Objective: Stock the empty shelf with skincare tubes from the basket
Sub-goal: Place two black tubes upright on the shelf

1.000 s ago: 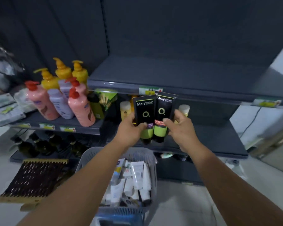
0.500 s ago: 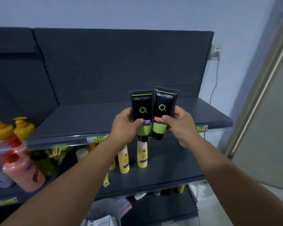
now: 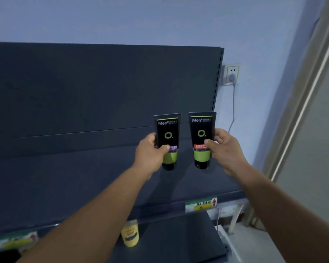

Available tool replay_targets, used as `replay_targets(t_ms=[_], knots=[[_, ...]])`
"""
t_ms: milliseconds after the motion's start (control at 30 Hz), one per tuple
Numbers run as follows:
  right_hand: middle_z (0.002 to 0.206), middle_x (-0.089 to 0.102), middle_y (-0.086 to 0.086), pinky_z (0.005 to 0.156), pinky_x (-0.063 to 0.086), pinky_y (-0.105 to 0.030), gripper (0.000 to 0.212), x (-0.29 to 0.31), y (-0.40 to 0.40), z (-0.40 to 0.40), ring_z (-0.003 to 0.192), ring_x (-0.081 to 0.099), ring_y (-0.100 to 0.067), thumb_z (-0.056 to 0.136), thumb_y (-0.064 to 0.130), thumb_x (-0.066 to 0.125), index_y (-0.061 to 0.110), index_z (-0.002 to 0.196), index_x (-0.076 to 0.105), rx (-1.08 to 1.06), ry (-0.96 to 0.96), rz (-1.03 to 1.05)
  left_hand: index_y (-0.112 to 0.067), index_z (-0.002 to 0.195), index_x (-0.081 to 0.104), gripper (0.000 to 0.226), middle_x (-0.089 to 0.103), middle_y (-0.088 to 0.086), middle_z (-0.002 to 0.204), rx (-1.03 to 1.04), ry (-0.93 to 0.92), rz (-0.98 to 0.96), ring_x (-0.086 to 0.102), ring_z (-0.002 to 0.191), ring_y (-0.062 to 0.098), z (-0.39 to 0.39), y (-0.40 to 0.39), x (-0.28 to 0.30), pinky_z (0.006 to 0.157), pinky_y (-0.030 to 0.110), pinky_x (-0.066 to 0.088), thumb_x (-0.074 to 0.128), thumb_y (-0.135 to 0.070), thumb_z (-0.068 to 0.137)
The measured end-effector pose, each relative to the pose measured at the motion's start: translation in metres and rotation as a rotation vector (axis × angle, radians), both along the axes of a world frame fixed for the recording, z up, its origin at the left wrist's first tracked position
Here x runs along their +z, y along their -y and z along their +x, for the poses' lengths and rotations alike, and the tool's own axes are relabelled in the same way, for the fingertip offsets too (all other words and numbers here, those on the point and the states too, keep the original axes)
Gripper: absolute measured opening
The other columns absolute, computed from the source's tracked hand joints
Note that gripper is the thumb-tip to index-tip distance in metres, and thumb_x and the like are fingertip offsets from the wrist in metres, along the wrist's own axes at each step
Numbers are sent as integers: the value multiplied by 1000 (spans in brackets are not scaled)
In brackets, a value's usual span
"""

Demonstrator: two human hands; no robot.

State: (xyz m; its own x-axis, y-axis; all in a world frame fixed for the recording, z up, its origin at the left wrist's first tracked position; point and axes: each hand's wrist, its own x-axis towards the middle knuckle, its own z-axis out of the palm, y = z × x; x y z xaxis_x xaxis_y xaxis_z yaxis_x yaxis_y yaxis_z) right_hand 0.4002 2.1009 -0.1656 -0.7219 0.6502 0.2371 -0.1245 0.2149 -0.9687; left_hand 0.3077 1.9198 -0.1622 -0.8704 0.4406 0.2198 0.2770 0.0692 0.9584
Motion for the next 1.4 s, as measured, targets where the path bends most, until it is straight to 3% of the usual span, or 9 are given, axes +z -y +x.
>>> replay_targets(t_ms=[133, 367, 600, 733, 867, 1100, 1167, 1267, 1400], knots=[[105, 70, 2, 92, 53, -45, 28, -10, -50, -20, 99, 65, -18, 90, -2, 55, 15, 112, 61, 12, 7, -66, -26, 104, 56, 25, 65, -8, 98, 42, -15, -55, 62, 92, 12, -25, -49, -10, 81, 26, 49, 62, -8, 88], [106, 70, -3, 68, 56, -31, 24, -31, -94, -38, 88, 67, -16, 93, -3, 53, 13, 111, 59, 118, 36, -161, -26, 104, 56, 25, 65, -5, 100, 96, -3, -138, 63, 94, 15, -56, -101, -33, 80, 26, 48, 62, -9, 87], [106, 72, 3, 80, 56, -38, 27, -47, -95, -41, 98, 67, -18, 94, -1, 53, 18, 112, 61, 172, 74, -182, -20, 115, 58, 24, 64, -4, 105, 83, -2, -200, 60, 95, 15, -73, -133, -45, 80, 26, 47, 58, -11, 92], [104, 73, 1, 84, 56, -41, 31, -51, -92, -31, 97, 68, -18, 93, -2, 53, 18, 116, 61, 197, 57, -163, -26, 105, 59, 20, 67, -1, 103, 27, 45, -192, 63, 98, 18, -81, -148, -46, 91, 38, 52, 62, -13, 90], [100, 75, 2, 85, 55, -40, 32, -56, -89, -23, 93, 69, -17, 93, -4, 52, 21, 109, 64, 230, 47, -154, -19, 113, 63, 27, 69, 0, 105, -4, 48, -186, 63, 94, 15, -82, -160, -47, 87, 34, 52, 64, -13, 87], [102, 74, 2, 80, 57, -31, 34, -56, -83, -19, 94, 69, -12, 94, -4, 50, 23, 108, 65, 246, 27, -153, -22, 114, 64, 30, 70, -3, 103, -22, 47, -181, 66, 96, 15, -76, -174, -49, 92, 42, 53, 66, -16, 85], [108, 72, 1, 86, 55, -34, 33, -57, -80, -19, 99, 68, -14, 94, -2, 51, 24, 111, 64, 223, 29, -140, -23, 122, 60, 38, 68, -4, 112, -42, 27, -204, 63, 102, 13, -73, -169, -47, 97, 36, 50, 67, -17, 86], [119, 67, 4, 99, 48, -32, 38, -58, -70, -16, 115, 60, -12, 92, -1, 56, 24, 121, 58, 201, 47, -76, -27, 143, 38, 65, 51, -2, 140, -72, 28, -245, 49, 126, 15, -70, -148, -44, 107, 35, 40, 69, -18, 86], [143, 47, 10, 104, 36, -31, 68, -50, -48, 0, 135, 41, -15, 87, 16, 68, 27, 145, 33, 79, 289, 137, -27, 151, 20, 75, 31, 1, 154, -48, -121, -415, 33, 140, 18, -61, -95, -38, 114, 35, 31, 64, -25, 90]])
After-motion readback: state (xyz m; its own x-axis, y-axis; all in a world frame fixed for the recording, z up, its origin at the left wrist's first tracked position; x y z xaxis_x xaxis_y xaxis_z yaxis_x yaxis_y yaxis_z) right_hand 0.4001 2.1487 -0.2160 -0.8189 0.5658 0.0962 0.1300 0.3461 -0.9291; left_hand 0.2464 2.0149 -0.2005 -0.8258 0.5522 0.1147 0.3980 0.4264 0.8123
